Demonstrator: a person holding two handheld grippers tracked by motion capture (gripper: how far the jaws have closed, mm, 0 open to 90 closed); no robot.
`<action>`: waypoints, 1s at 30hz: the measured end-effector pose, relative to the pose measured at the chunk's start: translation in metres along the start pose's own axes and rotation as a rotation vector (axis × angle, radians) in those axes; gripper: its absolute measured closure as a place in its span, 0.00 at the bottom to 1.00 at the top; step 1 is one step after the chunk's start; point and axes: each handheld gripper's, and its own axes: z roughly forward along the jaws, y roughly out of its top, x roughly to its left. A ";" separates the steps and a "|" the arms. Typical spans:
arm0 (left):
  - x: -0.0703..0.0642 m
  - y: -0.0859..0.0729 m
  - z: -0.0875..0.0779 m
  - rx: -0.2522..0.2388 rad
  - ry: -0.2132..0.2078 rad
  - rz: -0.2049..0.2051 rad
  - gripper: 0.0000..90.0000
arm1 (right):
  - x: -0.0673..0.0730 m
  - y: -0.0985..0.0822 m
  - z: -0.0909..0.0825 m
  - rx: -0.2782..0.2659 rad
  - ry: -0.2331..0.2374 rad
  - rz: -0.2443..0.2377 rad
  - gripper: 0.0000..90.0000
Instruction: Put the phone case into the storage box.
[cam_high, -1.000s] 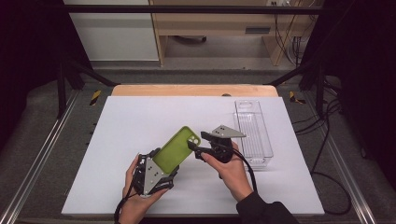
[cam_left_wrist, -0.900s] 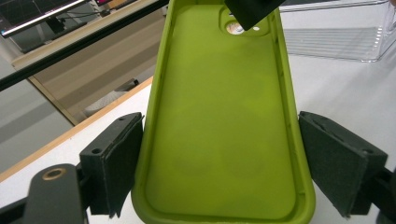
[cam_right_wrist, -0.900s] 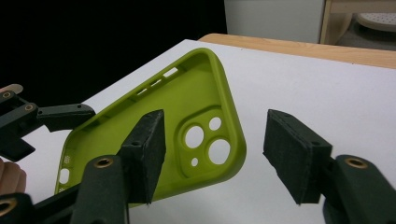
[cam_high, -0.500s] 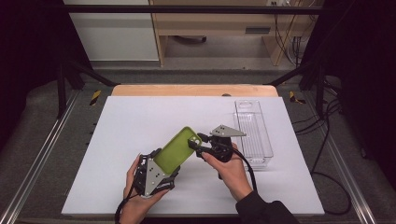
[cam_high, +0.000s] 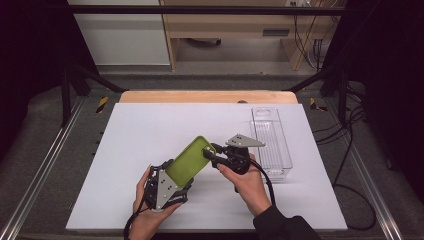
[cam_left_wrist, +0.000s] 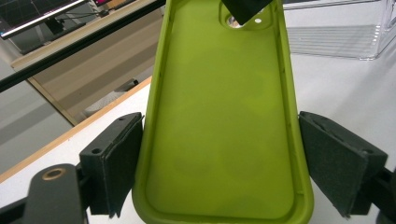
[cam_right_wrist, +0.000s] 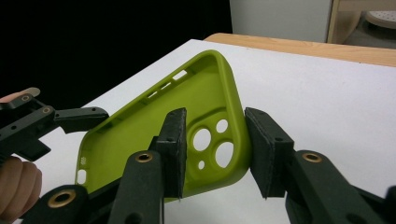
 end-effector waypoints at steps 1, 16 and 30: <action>0.000 0.000 0.000 0.001 -0.001 -0.001 0.18 | 0.000 0.000 0.000 -0.001 0.001 -0.002 0.68; -0.002 0.000 0.002 0.007 0.005 -0.001 0.18 | 0.001 -0.002 -0.004 -0.018 0.013 0.033 0.68; -0.003 0.000 0.004 0.011 0.006 -0.026 0.18 | -0.001 -0.004 -0.004 -0.026 0.002 0.055 0.73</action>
